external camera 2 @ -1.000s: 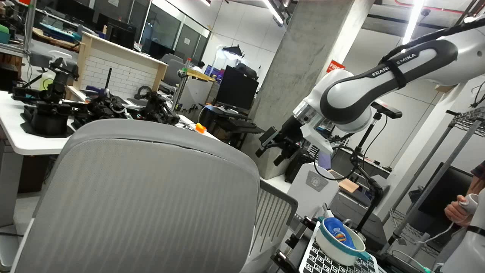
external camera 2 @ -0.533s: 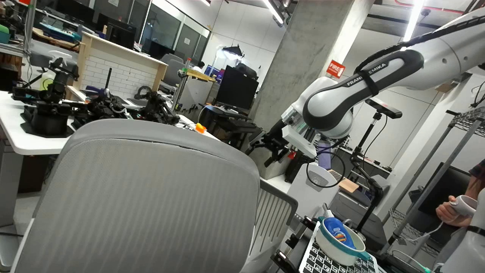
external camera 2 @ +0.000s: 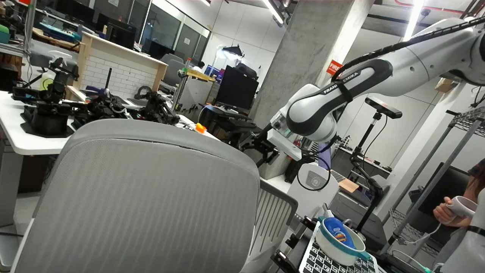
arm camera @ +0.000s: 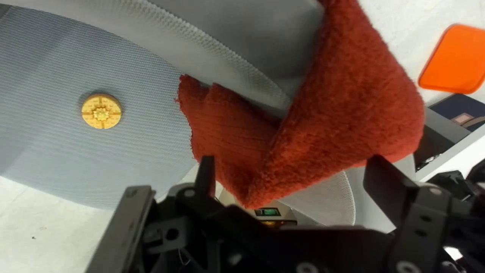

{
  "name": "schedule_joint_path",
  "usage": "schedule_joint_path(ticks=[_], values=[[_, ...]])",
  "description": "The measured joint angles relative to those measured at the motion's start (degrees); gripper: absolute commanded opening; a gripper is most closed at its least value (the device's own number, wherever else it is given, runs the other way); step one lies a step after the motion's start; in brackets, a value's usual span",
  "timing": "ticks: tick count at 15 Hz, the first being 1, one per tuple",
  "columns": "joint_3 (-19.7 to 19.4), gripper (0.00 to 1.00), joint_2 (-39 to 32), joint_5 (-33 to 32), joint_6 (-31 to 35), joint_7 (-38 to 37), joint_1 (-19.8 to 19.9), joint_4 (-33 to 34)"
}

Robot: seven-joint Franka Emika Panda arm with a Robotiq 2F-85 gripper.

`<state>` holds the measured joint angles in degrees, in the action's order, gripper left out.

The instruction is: Remove the orange cloth from the chair on the right, put it on the chair on the left and then back on the chair on the right

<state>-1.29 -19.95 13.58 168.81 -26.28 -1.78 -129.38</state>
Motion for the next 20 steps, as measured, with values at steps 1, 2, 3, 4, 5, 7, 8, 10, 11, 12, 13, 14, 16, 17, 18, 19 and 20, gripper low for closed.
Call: schedule_joint_path(ticks=[1,2,3,4,5,7,8,10,11,12,13,14,16,17,18,19,20], values=[[0.0,0.63,-0.71,0.19,0.0,0.0,0.0,0.68],[0.0,0.53,-1.37,0.39,0.0,0.0,0.0,1.34],[0.0,0.46,-2.0,0.54,0.0,-0.01,0.02,1.93],[0.0,0.4,-2.6,0.66,0.0,-0.01,0.05,2.51],[-0.02,0.31,-3.16,0.78,0.0,-0.01,0.09,3.05],[-0.07,0.16,-4.1,1.33,0.0,-0.01,0.18,3.99],[-0.08,0.1,-4.49,1.54,0.0,-0.01,0.26,4.41],[-0.09,0.0,-4.99,1.75,-0.02,0.0,0.58,5.0],[-0.09,0.0,-5.14,1.86,-0.17,0.01,0.82,5.27],[-0.07,0.0,-5.21,2.08,-0.59,0.09,1.1,5.47],[0.03,0.02,-5.19,2.41,-1.6,0.3,1.5,5.77],[0.22,0.02,-5.08,2.7,-3.02,0.68,1.98,6.07],[0.73,0.02,-3.88,3.62,-6.15,2.24,3.09,6.13],[0.98,0.02,-2.6,4.09,-8.08,3.34,3.63,5.9],[1.17,0.02,-0.86,4.49,-10.19,4.5,4.13,5.54],[1.28,0.02,1.36,4.83,-12.43,5.69,4.56,4.96],[1.28,0.02,3.94,4.95,-14.73,6.77,4.9,4.2]])
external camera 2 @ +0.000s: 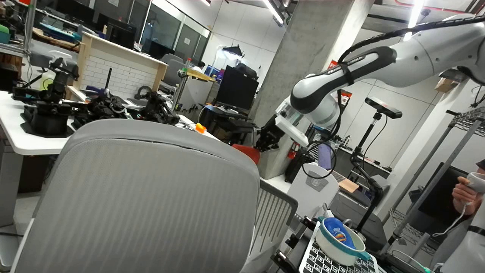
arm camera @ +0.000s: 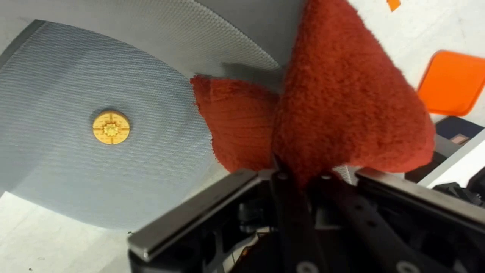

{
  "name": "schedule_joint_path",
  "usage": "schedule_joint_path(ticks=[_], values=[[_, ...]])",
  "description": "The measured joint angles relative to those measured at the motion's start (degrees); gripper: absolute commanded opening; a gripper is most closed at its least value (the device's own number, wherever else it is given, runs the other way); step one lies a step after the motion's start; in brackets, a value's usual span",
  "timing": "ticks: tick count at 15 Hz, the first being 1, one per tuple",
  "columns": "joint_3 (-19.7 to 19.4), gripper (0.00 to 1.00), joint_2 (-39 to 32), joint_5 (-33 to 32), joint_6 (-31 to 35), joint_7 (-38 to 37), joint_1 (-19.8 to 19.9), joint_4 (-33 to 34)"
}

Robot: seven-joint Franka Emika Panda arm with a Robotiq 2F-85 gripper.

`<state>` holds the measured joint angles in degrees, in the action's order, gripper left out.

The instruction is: Remove the orange cloth from the chair on the right, put it on the chair on the left and then back on the chair on the right

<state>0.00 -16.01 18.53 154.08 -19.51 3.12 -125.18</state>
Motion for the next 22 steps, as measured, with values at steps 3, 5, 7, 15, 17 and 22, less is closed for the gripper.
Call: schedule_joint_path(ticks=[3,5,7,15,17,22], values=[[-0.39,0.02,7.92,0.01,-6.16,2.53,0.8,-2.11],[-1.06,0.02,12.52,0.01,-9.49,3.98,1.08,-3.02],[-1.71,0.02,16.13,0.01,-11.55,5.31,1.2,-3.78],[0.31,0.02,20.18,0.0,-11.02,7.63,-2.62,-3.48],[1.79,0.02,19.38,0.0,-10.34,7.1,-4.45,-2.32],[4.11,0.02,15.49,-0.52,-8.98,4.61,-7.33,4.02]])
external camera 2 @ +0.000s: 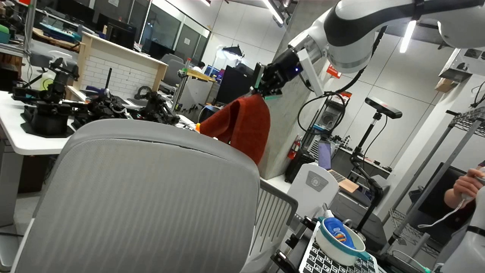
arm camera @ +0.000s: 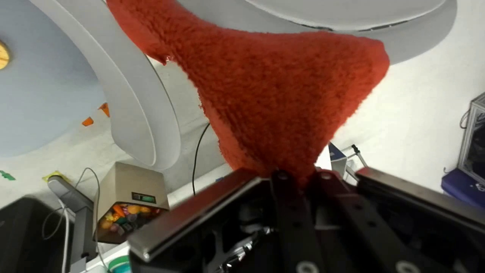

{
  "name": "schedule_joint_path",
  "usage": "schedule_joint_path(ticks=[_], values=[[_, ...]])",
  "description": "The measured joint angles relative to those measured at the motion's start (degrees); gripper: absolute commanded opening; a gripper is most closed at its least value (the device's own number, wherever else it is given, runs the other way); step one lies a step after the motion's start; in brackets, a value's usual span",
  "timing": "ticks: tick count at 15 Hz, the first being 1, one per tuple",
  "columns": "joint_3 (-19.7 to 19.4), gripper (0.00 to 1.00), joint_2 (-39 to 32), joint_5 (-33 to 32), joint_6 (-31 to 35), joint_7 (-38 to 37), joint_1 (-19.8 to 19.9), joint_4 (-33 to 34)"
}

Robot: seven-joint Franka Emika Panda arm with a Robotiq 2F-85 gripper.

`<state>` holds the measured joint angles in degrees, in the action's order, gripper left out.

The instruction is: Remove the orange cloth from the chair on the right, put it on the chair on the left and then back on the chair on the right

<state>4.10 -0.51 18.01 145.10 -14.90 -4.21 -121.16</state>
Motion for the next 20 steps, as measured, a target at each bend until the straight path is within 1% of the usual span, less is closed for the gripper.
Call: schedule_joint_path(ticks=[6,9,14,20], values=[[0.59,0.02,0.04,-1.22,-1.08,-3.02,-1.29,10.11],[1.45,0.02,0.84,-2.49,-1.93,-5.3,-2.17,13.47],[3.55,0.02,-0.63,-5.14,-1.92,-9.33,-4.06,14.42],[4.22,0.02,-7.49,-7.62,-0.98,-12.2,-5.96,14.1]])
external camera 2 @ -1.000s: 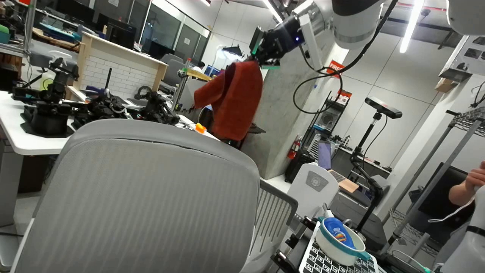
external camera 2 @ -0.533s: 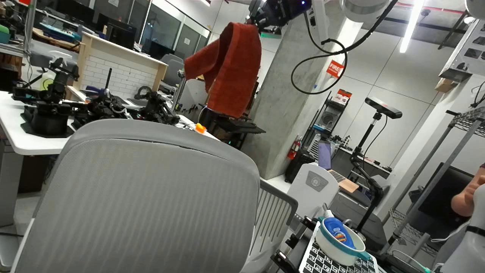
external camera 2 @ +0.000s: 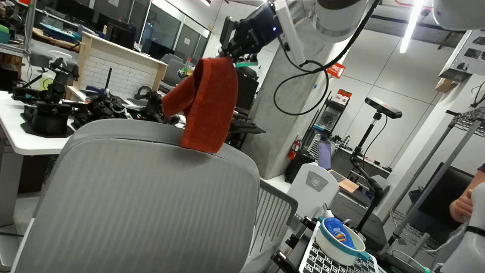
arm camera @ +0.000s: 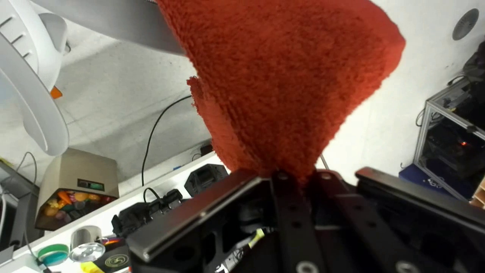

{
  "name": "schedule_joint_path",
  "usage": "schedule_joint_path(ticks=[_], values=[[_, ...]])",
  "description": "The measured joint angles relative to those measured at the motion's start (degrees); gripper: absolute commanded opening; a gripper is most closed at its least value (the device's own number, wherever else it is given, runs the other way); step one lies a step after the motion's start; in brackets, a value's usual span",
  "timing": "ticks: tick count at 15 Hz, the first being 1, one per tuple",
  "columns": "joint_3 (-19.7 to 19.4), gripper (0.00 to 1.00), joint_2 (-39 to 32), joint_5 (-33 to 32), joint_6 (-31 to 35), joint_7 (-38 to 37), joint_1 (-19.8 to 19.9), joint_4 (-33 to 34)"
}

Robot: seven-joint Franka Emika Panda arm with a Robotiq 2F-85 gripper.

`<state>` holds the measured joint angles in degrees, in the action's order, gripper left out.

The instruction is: Remove the orange cloth from the chair on the right, put it on the chair on the left and then back on the chair on the right

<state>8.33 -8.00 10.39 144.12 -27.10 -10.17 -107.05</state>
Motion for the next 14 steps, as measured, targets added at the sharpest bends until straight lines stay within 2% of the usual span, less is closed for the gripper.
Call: schedule_joint_path(ticks=[9,10,11,14], values=[[-1.0,0.02,-8.16,-3.46,3.86,-1.31,-0.75,-0.01],[-1.15,0.15,-8.92,-4.3,4.43,-1.83,-1.29,-0.04],[-1.35,0.33,-9.61,-5.05,4.82,-2.45,-1.92,-0.07],[-2.42,0.53,-11.21,-7.66,6.18,-4.82,-4.3,-0.09]])
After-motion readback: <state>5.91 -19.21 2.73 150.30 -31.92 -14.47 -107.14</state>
